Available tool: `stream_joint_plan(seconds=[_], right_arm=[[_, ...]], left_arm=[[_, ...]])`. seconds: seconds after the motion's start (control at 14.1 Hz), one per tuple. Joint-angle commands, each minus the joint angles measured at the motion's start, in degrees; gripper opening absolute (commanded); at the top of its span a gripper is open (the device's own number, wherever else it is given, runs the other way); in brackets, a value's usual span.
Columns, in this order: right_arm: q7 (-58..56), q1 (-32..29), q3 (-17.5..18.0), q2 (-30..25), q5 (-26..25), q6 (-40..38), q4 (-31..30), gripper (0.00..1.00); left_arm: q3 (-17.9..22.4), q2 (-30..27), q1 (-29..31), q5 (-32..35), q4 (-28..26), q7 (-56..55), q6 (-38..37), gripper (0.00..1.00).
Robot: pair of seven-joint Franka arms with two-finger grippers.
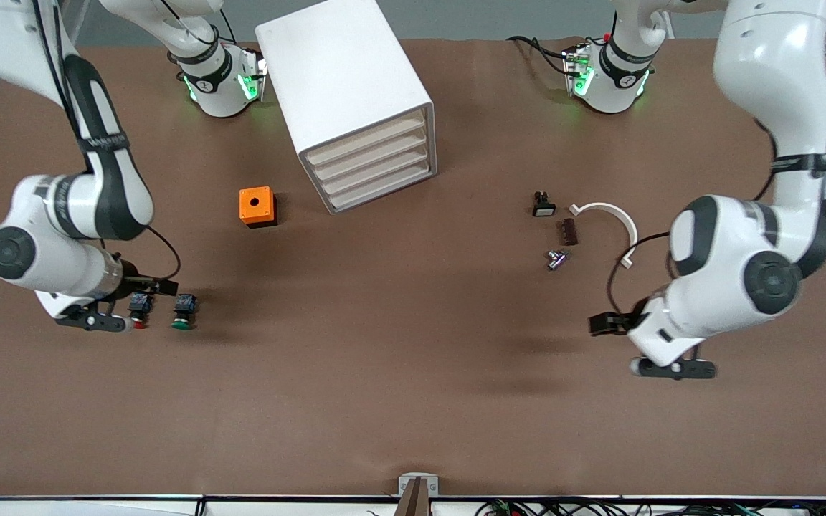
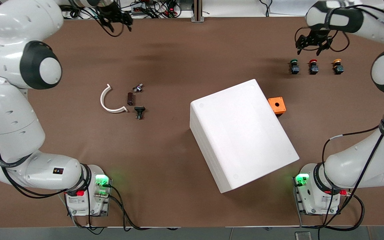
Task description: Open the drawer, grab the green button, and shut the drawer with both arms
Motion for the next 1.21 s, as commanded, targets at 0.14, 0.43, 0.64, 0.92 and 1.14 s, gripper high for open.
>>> stream_joint_plan(seconds=[0.14,0.43,0.64,0.92,1.14], right_arm=[[0.70,-0.61,0.09,-12.49,0.02,-15.77,1.81,1.00],[-0.18,-2.46,0.00,-15.14,0.11,-27.73,11.89,1.00],[-0.18,-3.07,0.00,-14.88,0.11,-33.29,20.44,1.00],[-0.26,-3.34,0.09,-14.88,0.20,-33.30,23.61,1.00],[-0.27,-3.42,0.09,-14.79,0.11,-33.04,24.58,1.00]], left_arm=[[3.61,-9.69,0.79,2.97,-1.53,6.02,-8.42,1.00],[4.50,-17.86,0.80,4.46,-1.53,-2.30,-19.13,1.00],[3.09,-24.45,1.23,4.03,-1.79,-5.84,-26.27,1.00],[2.48,-28.68,3.51,2.72,-1.97,-5.05,-29.00,1.00],[2.21,-30.53,5.27,-0.36,-2.58,-3.30,-30.41,1.00]])
